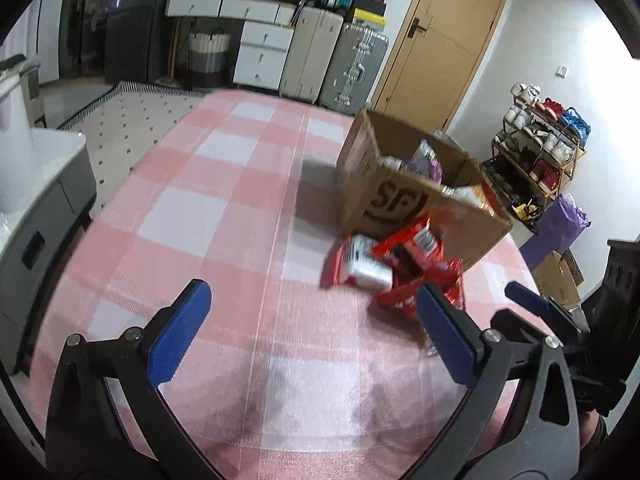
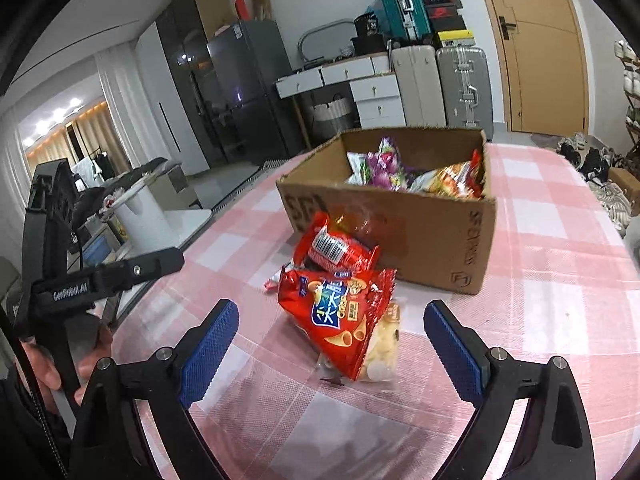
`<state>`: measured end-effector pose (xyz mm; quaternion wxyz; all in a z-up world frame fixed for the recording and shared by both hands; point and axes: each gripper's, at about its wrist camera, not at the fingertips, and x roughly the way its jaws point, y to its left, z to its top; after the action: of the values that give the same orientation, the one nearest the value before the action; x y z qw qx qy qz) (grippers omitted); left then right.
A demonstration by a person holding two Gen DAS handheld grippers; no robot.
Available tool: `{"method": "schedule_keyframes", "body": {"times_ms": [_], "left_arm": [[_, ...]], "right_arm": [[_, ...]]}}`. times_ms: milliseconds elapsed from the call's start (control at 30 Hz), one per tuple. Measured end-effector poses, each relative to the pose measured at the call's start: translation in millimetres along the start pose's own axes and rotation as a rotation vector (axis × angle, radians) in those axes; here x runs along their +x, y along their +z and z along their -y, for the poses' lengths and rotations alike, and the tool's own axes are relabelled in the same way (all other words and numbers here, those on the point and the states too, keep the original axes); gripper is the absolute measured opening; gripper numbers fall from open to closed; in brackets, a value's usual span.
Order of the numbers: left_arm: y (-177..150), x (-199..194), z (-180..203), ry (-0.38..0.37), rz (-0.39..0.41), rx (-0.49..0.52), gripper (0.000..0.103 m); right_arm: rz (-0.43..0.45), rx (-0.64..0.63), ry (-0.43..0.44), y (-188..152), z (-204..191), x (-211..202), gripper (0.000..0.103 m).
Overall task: Organize snacks
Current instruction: 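Grasp the red chip bag with the right gripper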
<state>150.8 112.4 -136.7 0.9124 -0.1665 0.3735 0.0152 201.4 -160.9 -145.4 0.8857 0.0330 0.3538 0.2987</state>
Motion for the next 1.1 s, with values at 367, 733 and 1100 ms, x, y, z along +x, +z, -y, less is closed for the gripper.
{"method": "schedule_keyframes", "body": {"times_ms": [367, 733, 1100], "left_arm": [[-15.2, 21.6, -9.0, -0.017, -0.031, 0.011, 0.102], [-18.6, 30.3, -13.3, -0.034, -0.036, 0.021, 0.102], [-21.6, 34.7, -16.4, -0.031, -0.078, 0.008, 0.102]], "right_arm": [[-0.068, 0.008, 0.008, 10.0, -0.2, 54.1, 0.095], [-0.133, -0.006, -0.031, 11.1, -5.5, 96.3, 0.089], [-0.110, 0.056, 0.066, 9.6, 7.0, 95.4, 0.054]]}}
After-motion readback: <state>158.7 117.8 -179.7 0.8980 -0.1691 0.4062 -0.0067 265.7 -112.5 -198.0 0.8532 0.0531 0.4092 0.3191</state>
